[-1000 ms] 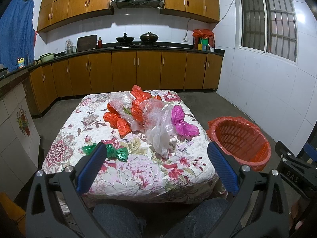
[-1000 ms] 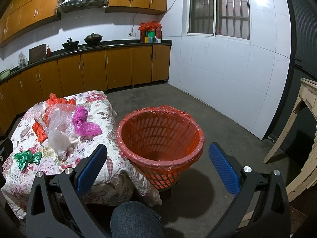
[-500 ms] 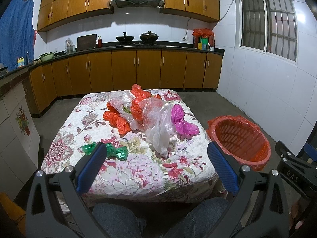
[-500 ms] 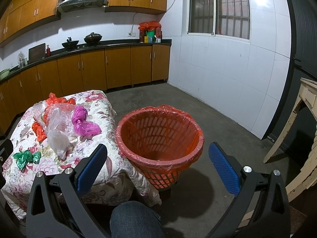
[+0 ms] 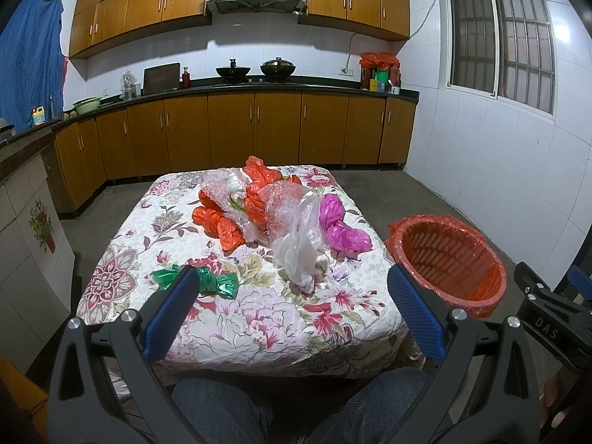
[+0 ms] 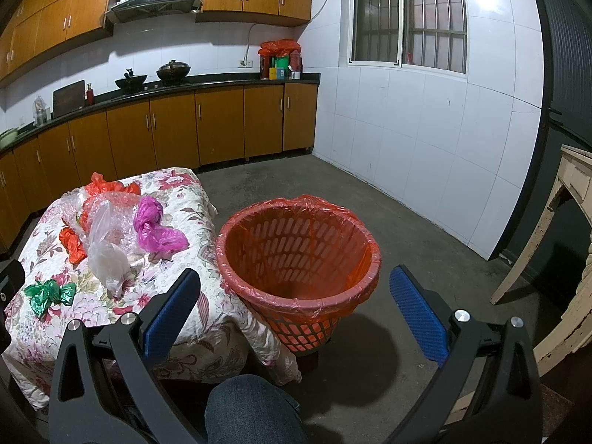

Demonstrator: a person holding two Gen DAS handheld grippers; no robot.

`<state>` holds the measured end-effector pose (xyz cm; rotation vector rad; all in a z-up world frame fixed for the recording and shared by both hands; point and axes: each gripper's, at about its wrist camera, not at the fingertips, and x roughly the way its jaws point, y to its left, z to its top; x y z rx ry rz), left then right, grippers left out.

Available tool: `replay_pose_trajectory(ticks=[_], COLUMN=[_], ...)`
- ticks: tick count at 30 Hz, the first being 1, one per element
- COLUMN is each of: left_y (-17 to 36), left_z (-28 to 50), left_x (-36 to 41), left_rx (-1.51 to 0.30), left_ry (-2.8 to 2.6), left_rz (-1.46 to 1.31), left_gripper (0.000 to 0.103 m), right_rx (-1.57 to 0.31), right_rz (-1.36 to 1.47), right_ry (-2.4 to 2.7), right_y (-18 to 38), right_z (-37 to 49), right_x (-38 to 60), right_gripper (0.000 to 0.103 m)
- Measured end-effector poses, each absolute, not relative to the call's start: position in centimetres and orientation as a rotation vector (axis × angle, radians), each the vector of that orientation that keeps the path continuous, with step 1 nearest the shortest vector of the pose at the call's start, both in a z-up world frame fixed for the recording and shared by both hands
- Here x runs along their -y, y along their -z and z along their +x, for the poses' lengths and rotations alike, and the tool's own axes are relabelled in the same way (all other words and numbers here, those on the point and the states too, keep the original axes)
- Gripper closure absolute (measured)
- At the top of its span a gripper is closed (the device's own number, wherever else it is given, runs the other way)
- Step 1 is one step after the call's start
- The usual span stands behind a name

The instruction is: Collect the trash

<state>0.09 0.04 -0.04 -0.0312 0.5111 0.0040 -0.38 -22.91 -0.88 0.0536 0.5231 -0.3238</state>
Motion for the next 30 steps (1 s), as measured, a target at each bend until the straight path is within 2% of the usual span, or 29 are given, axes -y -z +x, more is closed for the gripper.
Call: replay_pose_trajectory(ticks=[30], left_y=[0.01], left_z=[0.13], left_x=[-0.3], left_rx=[-0.514], left_ry=[-0.018], left_rz=[-0.034], left_gripper=[0.004], right_rx=[-0.529], right_rz=[0.054], right_ry=[0.318], right_y=[1.16], right_z=[0.0], right_x=[22.72], right_gripper=[0.002])
